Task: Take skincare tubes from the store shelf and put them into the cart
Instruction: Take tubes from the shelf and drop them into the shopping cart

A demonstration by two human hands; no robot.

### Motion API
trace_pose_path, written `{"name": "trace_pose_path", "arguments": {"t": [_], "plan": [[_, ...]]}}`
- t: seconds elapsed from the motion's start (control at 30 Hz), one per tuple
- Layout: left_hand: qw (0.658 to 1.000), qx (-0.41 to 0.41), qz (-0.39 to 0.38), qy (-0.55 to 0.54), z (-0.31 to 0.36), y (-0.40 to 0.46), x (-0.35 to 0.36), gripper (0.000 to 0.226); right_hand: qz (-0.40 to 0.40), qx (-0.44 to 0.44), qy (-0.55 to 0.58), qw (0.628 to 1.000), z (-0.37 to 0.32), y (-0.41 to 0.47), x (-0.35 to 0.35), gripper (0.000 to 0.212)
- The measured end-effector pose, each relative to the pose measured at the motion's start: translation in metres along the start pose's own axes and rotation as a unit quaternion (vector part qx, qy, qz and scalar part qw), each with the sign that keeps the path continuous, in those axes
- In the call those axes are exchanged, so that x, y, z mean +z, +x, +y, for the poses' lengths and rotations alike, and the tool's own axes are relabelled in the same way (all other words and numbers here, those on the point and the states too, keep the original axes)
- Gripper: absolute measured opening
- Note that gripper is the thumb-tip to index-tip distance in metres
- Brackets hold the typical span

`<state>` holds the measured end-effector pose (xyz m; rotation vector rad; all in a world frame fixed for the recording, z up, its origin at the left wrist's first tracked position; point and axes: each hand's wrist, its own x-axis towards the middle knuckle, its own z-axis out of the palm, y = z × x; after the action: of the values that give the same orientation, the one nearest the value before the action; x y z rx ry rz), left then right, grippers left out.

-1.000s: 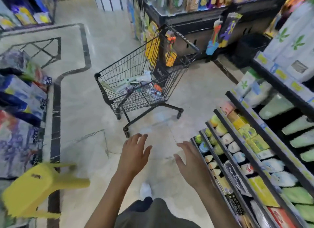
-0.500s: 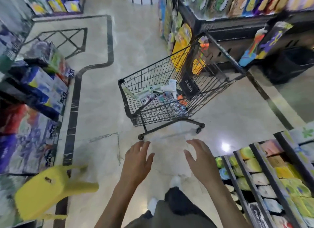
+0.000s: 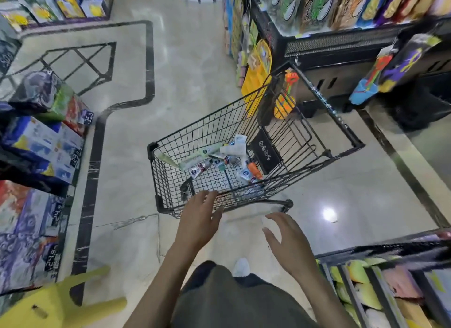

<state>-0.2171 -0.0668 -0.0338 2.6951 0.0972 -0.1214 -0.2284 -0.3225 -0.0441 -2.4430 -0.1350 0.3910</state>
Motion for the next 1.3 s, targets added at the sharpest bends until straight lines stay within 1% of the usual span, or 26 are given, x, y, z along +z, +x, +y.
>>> {"name": "trace_pose_path", "arguments": {"t": [0.07,0.13,0.23,0.4,0.5,0.6,0.67,0.73,0.77,0.8,0.83,0.9,0.93,0.97,1.0,1.07,1.17,1.23,1.3], "plan": [[1.0,-0.026,-0.01,-0.004,0.002,0.019,0.003,0.048,-0.013,-0.004,-0.004,1.0,-0.001,0.035,-0.009,0.035],[0.999,-0.035,-0.015,-0.022,-0.001,0.035,0.008,0.047,-0.025,-0.01,-0.004,1.0,-0.007,0.073,-0.016,0.036],[0.996,-0.07,-0.039,-0.048,-0.016,0.059,0.021,0.047,-0.032,-0.005,-0.003,0.999,-0.015,0.132,-0.02,0.037],[0.987,-0.12,-0.089,-0.065,-0.049,0.115,0.042,0.049,-0.073,0.02,-0.003,0.997,-0.023,0.233,-0.006,0.038],[0.978,-0.141,-0.136,-0.078,-0.07,0.156,0.054,0.051,-0.103,0.043,-0.023,0.994,-0.021,0.285,0.011,0.045],[0.967,-0.16,-0.173,-0.101,-0.091,0.201,0.072,0.052,-0.145,0.077,-0.049,0.985,-0.01,0.331,0.032,0.047],[0.953,-0.199,-0.184,-0.138,-0.103,0.231,0.088,0.051,-0.166,0.098,-0.056,0.98,0.005,0.358,0.049,0.048],[0.935,-0.238,-0.178,-0.193,-0.111,0.26,0.109,0.048,-0.176,0.127,-0.052,0.975,0.021,0.38,0.066,0.048],[0.918,-0.271,-0.172,-0.232,-0.114,0.275,0.119,0.047,-0.182,0.144,-0.048,0.972,0.03,0.39,0.075,0.049],[0.889,-0.318,-0.168,-0.284,-0.118,0.29,0.13,0.044,-0.189,0.155,-0.045,0.969,0.041,0.401,0.085,0.05],[0.847,-0.371,-0.166,-0.344,-0.121,0.304,0.142,0.042,-0.197,0.163,-0.047,0.966,0.051,0.41,0.095,0.053],[0.749,-0.466,-0.149,-0.447,-0.13,0.333,0.169,0.036,-0.216,0.161,-0.054,0.962,0.074,0.431,0.119,0.054],[0.712,-0.5,-0.14,-0.473,-0.136,0.346,0.184,0.033,-0.224,0.16,-0.057,0.96,0.085,0.439,0.131,0.052],[0.689,-0.522,-0.132,-0.485,-0.143,0.357,0.203,0.03,-0.228,0.159,-0.065,0.958,0.097,0.447,0.143,0.051],[0.675,-0.537,-0.125,-0.491,-0.152,0.368,0.222,0.028,-0.232,0.158,-0.082,0.956,0.109,0.454,0.156,0.05],[0.655,-0.559,-0.123,-0.494,-0.17,0.385,0.258,0.028,-0.234,0.15,-0.121,0.953,0.13,0.464,0.18,0.05],[0.62,-0.574,-0.141,-0.516,-0.191,0.402,0.302,0.036,-0.227,0.138,-0.163,0.95,0.159,0.474,0.212,0.056],[0.579,-0.603,-0.121,-0.536,-0.196,0.411,0.318,0.025,-0.229,0.145,-0.193,0.943,0.174,0.475,0.228,0.054],[0.538,-0.617,-0.083,-0.568,-0.2,0.42,0.334,0.023,-0.214,0.148,-0.22,0.94,0.184,0.473,0.238,0.052]]}}
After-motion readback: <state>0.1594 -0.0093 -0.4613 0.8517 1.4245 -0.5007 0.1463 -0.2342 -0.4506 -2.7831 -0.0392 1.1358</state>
